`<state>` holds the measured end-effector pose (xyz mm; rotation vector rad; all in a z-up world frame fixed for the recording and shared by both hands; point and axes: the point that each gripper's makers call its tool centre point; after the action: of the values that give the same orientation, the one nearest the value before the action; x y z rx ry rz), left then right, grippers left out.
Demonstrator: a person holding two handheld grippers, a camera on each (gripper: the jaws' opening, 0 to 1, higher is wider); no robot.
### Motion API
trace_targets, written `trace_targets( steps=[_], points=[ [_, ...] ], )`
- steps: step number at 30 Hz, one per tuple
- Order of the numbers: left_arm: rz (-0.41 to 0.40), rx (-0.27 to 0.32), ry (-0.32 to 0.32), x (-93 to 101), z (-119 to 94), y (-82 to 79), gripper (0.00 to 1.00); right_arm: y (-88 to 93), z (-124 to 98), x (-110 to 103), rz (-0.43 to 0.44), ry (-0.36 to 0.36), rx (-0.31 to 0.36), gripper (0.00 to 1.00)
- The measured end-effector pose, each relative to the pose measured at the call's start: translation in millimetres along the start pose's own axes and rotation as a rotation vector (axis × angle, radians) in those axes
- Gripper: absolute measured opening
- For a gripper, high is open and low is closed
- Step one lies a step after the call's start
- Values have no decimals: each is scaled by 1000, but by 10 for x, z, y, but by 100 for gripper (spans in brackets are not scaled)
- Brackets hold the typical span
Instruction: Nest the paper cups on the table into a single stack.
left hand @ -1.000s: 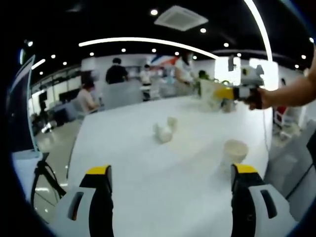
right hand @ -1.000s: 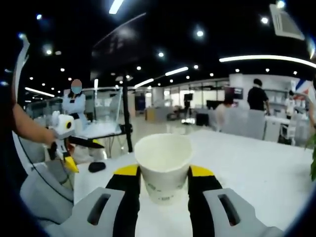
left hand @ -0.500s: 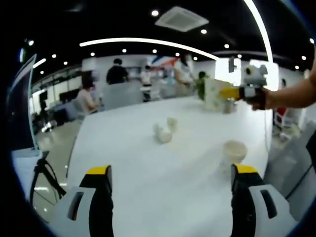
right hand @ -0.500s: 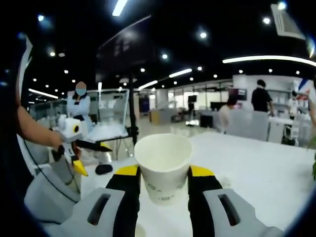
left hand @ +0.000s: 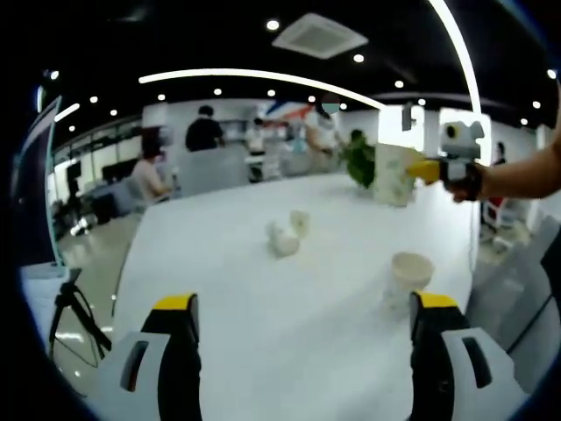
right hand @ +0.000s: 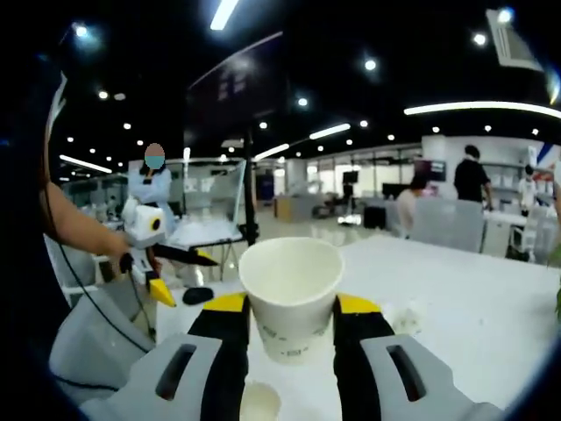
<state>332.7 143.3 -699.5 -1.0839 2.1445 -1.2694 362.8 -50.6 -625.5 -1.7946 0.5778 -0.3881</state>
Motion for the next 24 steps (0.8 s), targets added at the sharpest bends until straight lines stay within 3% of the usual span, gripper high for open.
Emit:
trace_targets(
  steps=[24],
  points=[
    [3,-10,15,62,10,41,98,136,-167,-258,-8,-39,-20,34]
  ],
)
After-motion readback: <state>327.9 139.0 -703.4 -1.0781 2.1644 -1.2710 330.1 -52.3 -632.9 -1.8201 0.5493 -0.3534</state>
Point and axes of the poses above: the point that each gripper's makers call its tool centre point, and the gripper's own axes: z roughly forward along the fingers, x roughly to its right, y roughly out of its underside, and after that the axes turned 10 degrees about -x, right-handed
